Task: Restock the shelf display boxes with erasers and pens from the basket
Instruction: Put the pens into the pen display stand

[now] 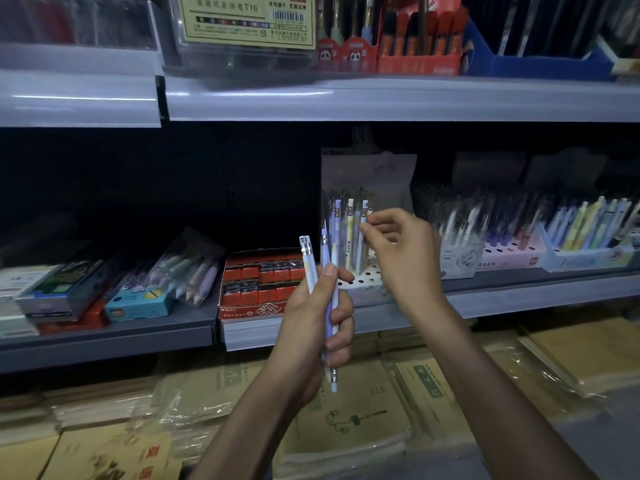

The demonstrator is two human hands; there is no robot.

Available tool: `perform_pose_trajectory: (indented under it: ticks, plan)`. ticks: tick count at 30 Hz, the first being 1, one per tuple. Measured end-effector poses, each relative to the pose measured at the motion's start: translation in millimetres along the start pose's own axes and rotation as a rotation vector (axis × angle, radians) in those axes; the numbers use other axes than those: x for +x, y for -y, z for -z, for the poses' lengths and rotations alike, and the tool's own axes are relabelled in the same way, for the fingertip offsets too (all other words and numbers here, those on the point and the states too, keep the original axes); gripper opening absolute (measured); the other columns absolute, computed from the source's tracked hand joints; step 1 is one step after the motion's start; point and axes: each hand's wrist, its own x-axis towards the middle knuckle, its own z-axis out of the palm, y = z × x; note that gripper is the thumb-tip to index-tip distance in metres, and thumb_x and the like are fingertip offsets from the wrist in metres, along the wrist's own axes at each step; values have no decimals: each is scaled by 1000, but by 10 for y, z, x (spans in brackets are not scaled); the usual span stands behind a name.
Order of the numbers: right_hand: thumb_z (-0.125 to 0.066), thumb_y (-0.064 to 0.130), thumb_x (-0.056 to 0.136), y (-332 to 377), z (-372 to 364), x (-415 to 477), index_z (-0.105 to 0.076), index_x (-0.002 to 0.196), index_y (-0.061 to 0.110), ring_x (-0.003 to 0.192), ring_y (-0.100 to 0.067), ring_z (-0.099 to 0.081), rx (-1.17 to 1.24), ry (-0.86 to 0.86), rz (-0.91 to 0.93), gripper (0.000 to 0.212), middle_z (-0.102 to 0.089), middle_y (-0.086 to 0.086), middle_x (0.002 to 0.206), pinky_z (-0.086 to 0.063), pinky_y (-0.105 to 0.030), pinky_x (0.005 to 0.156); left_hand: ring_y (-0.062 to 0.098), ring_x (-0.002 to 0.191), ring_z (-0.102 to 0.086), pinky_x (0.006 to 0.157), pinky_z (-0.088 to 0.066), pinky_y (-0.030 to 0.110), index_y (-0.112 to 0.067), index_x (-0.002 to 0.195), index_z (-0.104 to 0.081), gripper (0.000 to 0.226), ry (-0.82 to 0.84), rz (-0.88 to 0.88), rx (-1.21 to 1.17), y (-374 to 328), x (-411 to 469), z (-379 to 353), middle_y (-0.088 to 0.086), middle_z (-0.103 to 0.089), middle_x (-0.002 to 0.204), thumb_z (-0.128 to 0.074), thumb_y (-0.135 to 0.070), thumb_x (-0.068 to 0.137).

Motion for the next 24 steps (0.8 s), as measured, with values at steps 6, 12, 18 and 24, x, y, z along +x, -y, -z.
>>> perform_pose_trajectory:
  ticks: [6,12,18,24]
  plan:
    - [-75,40,91,277,143,-309,-76,89,18,71,-14,-70,296,123,-333,23,-74,3,77,-61,-33,68,10,40,-20,40,-17,14,-14,111,-59,33,-41,-18,155,61,31,8,-1,-33,64,-47,-44,106]
    - [-78,19,90,324,251,-385,-81,91,18,81,-22,-71,399,242,-403,4,-76,-15,93,-57,-34,78,12,38,-29,37,-23,17,-15,113,-65,35,3,-6,165,102,35,-19,0,-41,62,-46,-43,107]
    - [-71,14,94,216,544,-226,-74,107,4,81,-14,-69,675,-15,-365,17,-72,-1,84,-60,-25,78,7,39,-24,37,-17,14,-11,111,-63,30,-46,4,160,142,23,22,-2,-41,62,-49,-36,107]
    - [-74,1,89,147,706,-270,-73,94,3,76,-22,-74,531,106,-390,6,-76,-11,85,-61,-26,78,10,41,-26,37,-19,17,-10,104,-63,23,-222,-127,144,57,36,121,-1,-44,61,-52,-30,106]
